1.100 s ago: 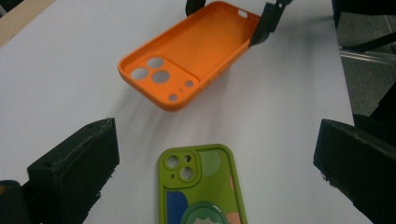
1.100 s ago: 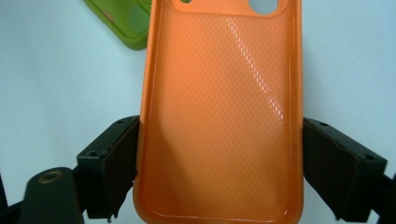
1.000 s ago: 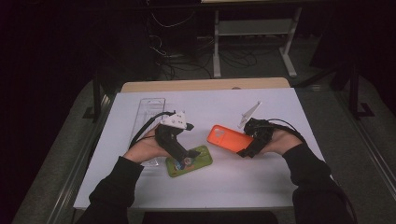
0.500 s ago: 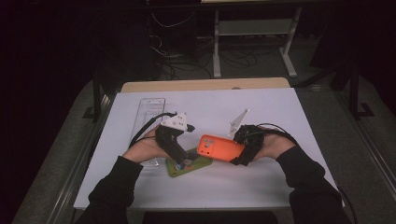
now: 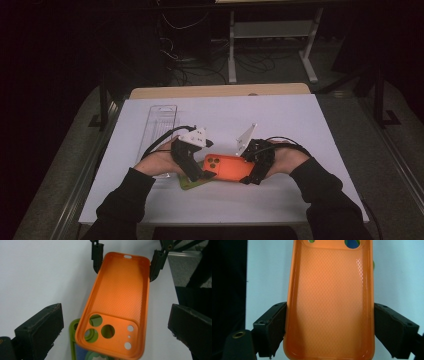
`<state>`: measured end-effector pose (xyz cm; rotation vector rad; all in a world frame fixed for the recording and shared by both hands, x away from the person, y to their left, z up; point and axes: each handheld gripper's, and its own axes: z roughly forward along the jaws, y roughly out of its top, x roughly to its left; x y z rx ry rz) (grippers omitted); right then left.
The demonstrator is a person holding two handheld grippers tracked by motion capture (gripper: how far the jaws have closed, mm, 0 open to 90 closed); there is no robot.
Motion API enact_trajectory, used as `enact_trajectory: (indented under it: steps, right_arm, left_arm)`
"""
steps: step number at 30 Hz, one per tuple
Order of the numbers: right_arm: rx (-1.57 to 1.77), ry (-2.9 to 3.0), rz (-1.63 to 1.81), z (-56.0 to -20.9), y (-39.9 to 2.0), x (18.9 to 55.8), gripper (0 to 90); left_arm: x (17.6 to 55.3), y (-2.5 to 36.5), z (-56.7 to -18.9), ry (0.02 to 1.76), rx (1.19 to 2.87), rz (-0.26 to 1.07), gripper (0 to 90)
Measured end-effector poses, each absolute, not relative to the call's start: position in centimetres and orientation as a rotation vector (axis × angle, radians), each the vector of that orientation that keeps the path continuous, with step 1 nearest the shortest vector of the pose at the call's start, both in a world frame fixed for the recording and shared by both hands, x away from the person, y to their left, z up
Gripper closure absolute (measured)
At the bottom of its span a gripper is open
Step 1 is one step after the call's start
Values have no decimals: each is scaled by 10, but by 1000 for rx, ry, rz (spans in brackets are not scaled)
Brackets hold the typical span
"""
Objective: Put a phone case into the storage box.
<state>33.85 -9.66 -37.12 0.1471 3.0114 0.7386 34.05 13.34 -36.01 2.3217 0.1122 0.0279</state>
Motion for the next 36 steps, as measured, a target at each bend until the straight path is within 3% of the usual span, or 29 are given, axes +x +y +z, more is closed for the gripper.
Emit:
enact_trajectory:
  steps: [22, 36]
  right_arm:
    - [37, 3029, 807, -364, -91, 330, 154]
    - [24, 3024, 821, -363, -90, 329, 154]
  left_arm:
    - [329, 115, -383, -20, 2497, 26, 0]
    - [331, 117, -385, -25, 2507, -13, 113]
